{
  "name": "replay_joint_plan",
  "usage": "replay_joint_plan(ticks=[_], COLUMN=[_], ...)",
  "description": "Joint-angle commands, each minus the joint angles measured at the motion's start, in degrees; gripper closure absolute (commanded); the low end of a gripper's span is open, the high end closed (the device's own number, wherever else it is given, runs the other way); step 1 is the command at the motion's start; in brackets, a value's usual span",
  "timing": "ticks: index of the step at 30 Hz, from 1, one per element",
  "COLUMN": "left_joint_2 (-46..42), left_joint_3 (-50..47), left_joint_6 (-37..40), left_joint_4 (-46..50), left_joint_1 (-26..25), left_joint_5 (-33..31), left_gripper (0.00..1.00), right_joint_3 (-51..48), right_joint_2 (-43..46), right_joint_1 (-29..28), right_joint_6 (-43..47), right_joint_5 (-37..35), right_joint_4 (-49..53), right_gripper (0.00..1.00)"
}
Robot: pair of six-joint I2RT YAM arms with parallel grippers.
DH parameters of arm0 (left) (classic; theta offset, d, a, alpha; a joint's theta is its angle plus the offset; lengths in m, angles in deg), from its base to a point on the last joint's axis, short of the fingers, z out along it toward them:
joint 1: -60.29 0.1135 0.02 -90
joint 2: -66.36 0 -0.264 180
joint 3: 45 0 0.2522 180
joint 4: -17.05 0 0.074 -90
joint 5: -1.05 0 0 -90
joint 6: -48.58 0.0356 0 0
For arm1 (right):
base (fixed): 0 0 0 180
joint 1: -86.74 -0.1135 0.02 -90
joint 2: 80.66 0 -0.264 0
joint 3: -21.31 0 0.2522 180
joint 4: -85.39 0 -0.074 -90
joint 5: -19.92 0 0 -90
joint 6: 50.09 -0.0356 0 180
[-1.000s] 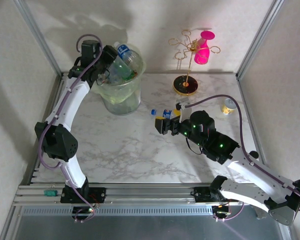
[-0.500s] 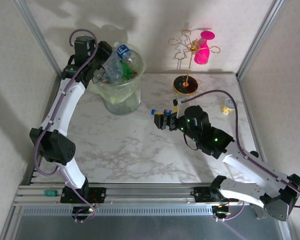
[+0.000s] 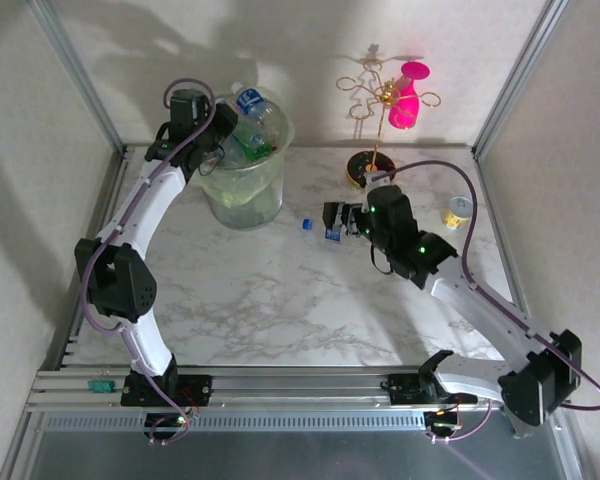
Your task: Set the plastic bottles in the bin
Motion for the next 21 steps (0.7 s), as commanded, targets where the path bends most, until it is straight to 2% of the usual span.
replay_joint_plan(ticks=[1,9,18,21], left_joint_2=[1.04,-3.22,-10.53,-16.29], left_joint_3=[-1.56,0.91,-3.96,-9.77], left_joint_6=[-0.53,1.28,0.50,-0.76], left_joint_4=[1.24,3.72,3.35,1.73], left_joint_1=[-1.10,-0.69,-0.73,-1.02], left_joint_5=[2.68,0.62,0.24,0.00], left_gripper=[0.69,0.66,0.62,0.62], right_joint_3=[3.22,6.48,13.85,18.49], right_joint_2=[-4.21,-14.76,-29.26,-35.46], right_joint_1=[2.77,5.25,7.69,8.53], right_joint_6=[-2.47,-0.16,4.84,6.97], right_joint_5=[0.10,1.05,5.39,5.28], right_joint_4=[1.39,-1.32,-1.65,1.31], right_gripper=[0.06,0.06,0.04,0.03])
